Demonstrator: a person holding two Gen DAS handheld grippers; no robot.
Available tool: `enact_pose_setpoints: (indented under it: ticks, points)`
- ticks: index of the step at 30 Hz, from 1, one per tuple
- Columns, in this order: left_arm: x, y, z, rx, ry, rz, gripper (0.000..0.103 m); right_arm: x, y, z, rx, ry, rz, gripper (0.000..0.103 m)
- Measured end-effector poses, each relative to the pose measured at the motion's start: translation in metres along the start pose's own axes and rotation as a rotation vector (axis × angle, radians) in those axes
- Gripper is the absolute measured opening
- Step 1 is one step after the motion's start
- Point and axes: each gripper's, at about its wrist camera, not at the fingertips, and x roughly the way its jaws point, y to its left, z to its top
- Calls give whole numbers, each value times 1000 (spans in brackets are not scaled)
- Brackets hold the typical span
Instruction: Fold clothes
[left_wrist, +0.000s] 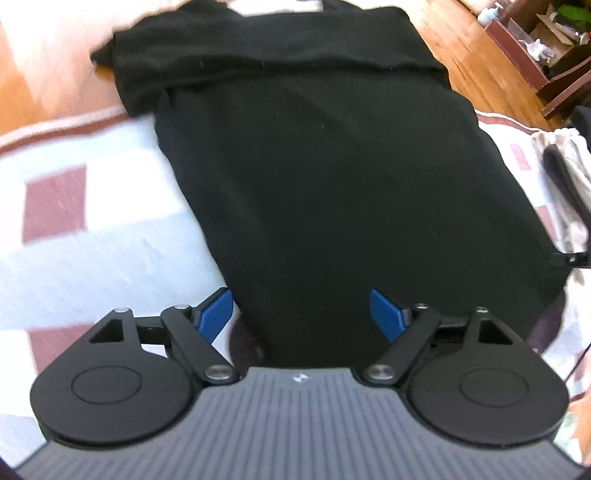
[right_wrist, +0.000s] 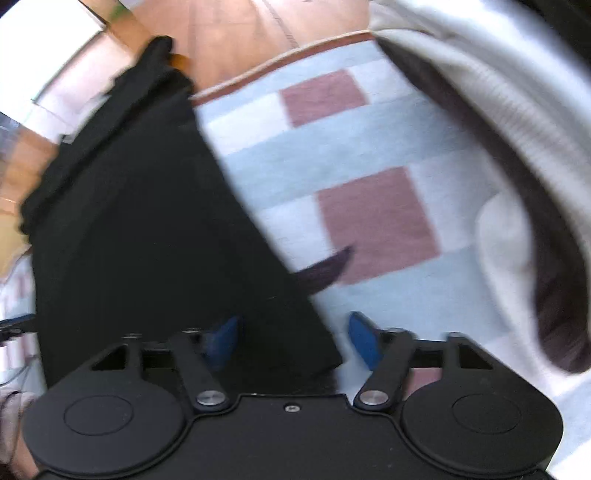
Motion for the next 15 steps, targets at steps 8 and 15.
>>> enact_pose_setpoints:
  ticks: [8, 15]
  points:
    - [-33, -39, 12, 163, -307, 45, 81, -34, 62, 27, -238, -207, 181, 9]
    - [-35, -91, -12, 411, -313, -195, 81, -49, 129, 92, -321, -341, 234, 8]
